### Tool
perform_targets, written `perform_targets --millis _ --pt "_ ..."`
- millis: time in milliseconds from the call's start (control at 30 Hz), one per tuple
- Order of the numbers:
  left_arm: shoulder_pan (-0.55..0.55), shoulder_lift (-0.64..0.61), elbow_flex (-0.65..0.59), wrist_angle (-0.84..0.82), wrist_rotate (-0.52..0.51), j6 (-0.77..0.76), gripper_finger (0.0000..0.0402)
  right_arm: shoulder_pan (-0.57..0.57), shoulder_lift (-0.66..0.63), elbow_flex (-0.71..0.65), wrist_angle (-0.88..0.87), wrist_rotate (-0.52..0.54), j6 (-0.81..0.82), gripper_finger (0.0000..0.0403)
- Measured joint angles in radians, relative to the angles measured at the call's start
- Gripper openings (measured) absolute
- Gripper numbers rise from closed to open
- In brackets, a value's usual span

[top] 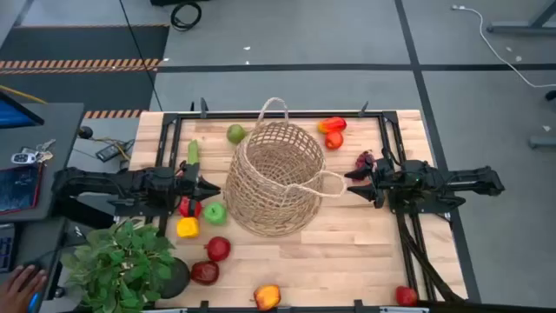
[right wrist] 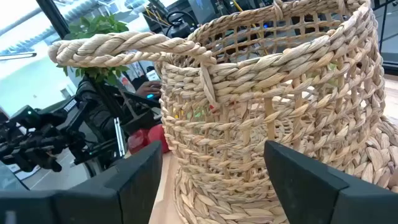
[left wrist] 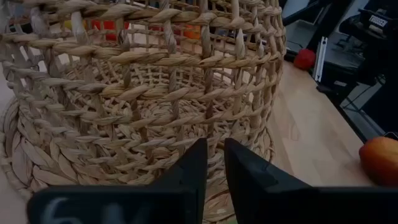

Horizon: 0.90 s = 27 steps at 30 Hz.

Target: Build produce basket

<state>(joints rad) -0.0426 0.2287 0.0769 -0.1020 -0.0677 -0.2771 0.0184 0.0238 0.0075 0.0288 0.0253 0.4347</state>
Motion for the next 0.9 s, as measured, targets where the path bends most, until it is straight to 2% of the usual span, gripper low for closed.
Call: perform_targets --millis 900 --pt "0.000 0.000 0.000 0.000 0.000 0.000 0.0060 0.000 0.000 0.000 0.000 0.000 0.000 0.0284"
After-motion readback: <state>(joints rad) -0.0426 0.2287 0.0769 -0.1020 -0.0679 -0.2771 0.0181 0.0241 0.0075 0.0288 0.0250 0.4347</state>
